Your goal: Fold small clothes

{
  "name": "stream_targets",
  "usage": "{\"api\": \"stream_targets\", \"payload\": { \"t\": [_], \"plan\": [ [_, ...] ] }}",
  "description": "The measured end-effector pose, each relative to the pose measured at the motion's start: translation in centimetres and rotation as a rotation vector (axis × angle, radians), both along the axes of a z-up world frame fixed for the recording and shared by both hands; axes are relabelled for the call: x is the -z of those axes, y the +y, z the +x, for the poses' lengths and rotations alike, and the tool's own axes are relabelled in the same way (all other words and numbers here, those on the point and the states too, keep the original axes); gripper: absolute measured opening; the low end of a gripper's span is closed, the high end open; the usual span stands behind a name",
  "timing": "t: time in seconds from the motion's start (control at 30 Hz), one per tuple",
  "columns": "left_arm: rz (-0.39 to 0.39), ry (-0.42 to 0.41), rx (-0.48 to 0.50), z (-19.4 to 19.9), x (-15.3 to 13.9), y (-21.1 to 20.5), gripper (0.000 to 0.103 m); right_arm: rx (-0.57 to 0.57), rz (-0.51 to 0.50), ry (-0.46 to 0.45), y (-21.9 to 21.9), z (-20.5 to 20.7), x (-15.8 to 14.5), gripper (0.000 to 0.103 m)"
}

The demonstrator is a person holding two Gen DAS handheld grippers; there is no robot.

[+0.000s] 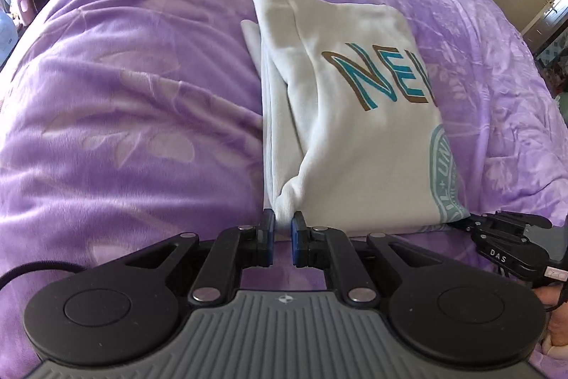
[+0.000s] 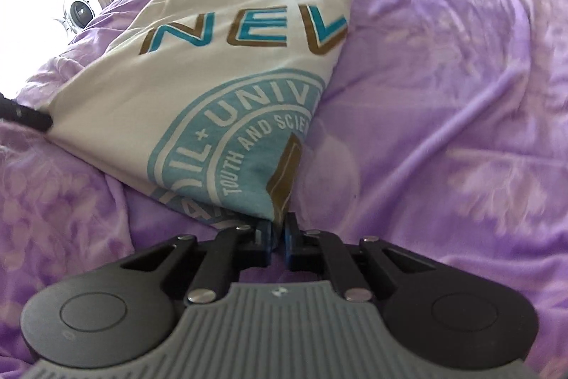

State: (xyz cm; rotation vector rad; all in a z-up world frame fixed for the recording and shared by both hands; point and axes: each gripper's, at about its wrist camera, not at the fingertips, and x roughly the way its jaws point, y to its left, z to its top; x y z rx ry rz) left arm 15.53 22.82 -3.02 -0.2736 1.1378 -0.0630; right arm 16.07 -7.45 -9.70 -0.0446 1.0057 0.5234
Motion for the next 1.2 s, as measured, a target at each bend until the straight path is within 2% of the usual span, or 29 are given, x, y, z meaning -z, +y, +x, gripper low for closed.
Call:
{"api": "stream_targets", "payload": {
  "t": [0.17, 0.37, 0.57, 0.7, 0.77, 0.83, 0.9, 1.0, 1.03, 1.07, 1.1, 1.17, 1.2],
  "plan": [
    [0.084, 0.038, 0.029, 0.3, 0.7, -0.7, 0.009, -0.044, -0.058, -0.025, 0.9, -0.5, 0.1, 0.000],
    [0.121, 0.053, 0.037, 0.5, 0.9, -1.3, 0.010, -0.100, -0.114, -0.053, 1.0, -1.6, 0.1, 0.000],
    [0.168, 0.087, 0.015, 1.1, 1.8, -1.9, 0.018, -0.065, -0.054, 0.018, -0.4, -1.0, 0.9, 0.000],
    [0.161, 0.110, 0.039, 1.0, 0.7, -1.8, 0.021, -0.075, -0.048, 0.054, -1.2, -1.8, 0.7, 0.000],
    [0.195, 0.121, 0.063, 0.8, -0.2, -2.0, 0.020, -0.054, -0.013, 0.076, -2.3, -1.9, 0.4, 0.000],
    [0.273, 0.090, 0.089, 0.1, -1.5, -2.6, 0.020, -0.034, 0.029, 0.087, -3.3, -1.9, -0.3, 0.000],
    [0.306, 0.070, 0.093, -0.1, -2.9, -2.8, 0.023, -0.018, 0.062, 0.081, -3.8, -1.6, -1.3, 0.001],
    [0.274, -0.007, 0.085, 0.4, -5.2, -2.0, 0.029, -0.009, 0.081, 0.044, -4.1, -0.8, -2.8, 0.003],
    [0.259, -0.043, 0.075, 0.8, -5.9, -1.8, 0.031, -0.006, 0.083, 0.032, -4.2, -0.5, -3.3, 0.009],
    [0.243, -0.081, 0.061, 1.1, -6.5, -1.6, 0.036, -0.005, 0.088, 0.021, -4.2, -0.1, -3.7, 0.019],
    [0.226, -0.112, 0.049, 1.7, -6.9, -1.6, 0.037, -0.009, 0.096, 0.012, -4.1, 0.4, -4.1, 0.024],
    [0.183, -0.162, 0.025, 3.0, -7.3, -1.3, 0.040, -0.016, 0.107, -0.007, -3.8, 1.4, -5.0, 0.025],
    [0.164, -0.171, 0.017, 3.9, -7.3, -1.2, 0.045, -0.026, 0.115, -0.016, -3.5, 2.0, -5.4, 0.025]
  ]
}}
